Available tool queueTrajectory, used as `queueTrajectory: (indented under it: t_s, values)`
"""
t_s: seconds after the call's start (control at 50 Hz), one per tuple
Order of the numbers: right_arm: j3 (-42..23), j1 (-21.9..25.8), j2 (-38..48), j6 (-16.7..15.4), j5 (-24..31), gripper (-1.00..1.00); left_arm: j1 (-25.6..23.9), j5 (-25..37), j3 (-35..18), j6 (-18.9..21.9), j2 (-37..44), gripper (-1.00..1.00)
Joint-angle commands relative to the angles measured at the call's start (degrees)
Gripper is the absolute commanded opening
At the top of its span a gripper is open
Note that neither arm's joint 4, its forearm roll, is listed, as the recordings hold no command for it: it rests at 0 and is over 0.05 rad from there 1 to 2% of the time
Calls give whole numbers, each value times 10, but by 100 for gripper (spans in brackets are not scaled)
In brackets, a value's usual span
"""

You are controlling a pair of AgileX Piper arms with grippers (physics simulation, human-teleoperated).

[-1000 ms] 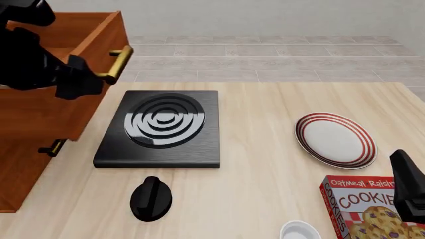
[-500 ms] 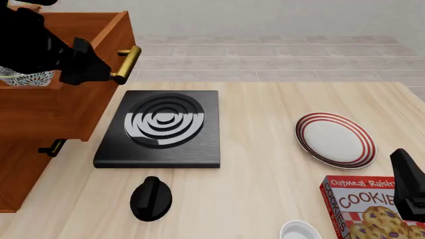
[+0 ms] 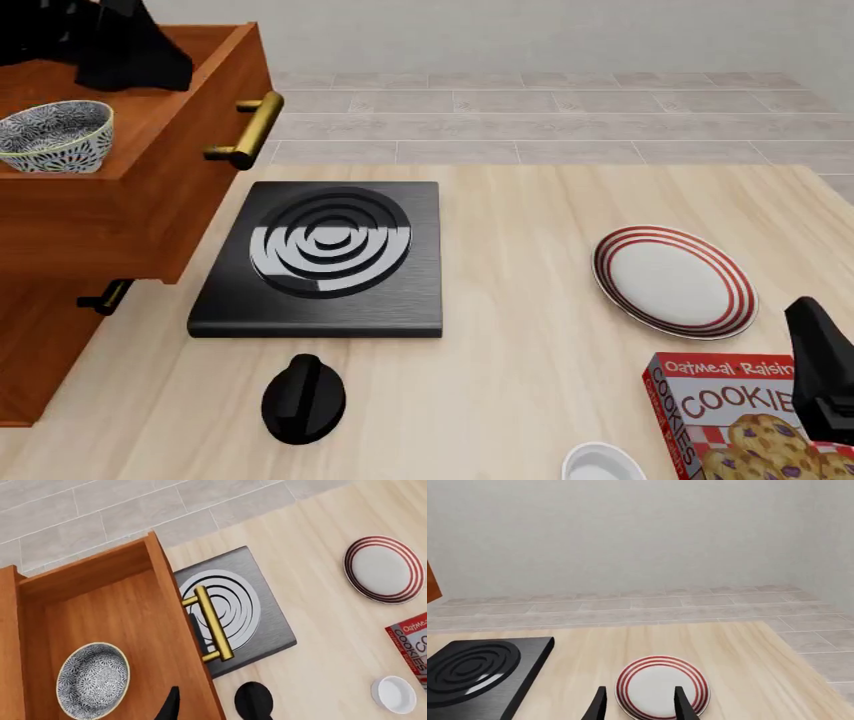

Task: Pick the akita bowl in the top layer of the wooden cabinet and place it on the plate.

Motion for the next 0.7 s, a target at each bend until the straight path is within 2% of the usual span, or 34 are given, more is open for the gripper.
queueTrajectory:
  t_s: [0.02,0.08,0.24,0.36,0.44,0.46,0.58,0.64,0.7]
  values:
    - [-1,1,-4,0,5,100,24,31,-57,27,17,100]
    - [-1,2,-6,-1,7,100,34,51,-98,36,28,100]
    - [-1,2,-6,1,6,100,46,72,-138,41,42,100]
    - [0,2,-5,2,4,100,56,77,-138,31,46,100]
    - [0,2,-5,2,4,100,64,77,-140,36,48,100]
    - [0,2,-3,2,2,100,80,77,-145,46,51,100]
    - [0,1,3,3,-5,100,90,77,-126,43,60,100]
    - [0,2,5,3,-8,100,121,77,-125,65,65,100]
    - [0,2,5,3,-7,100,120,77,-119,52,71,100]
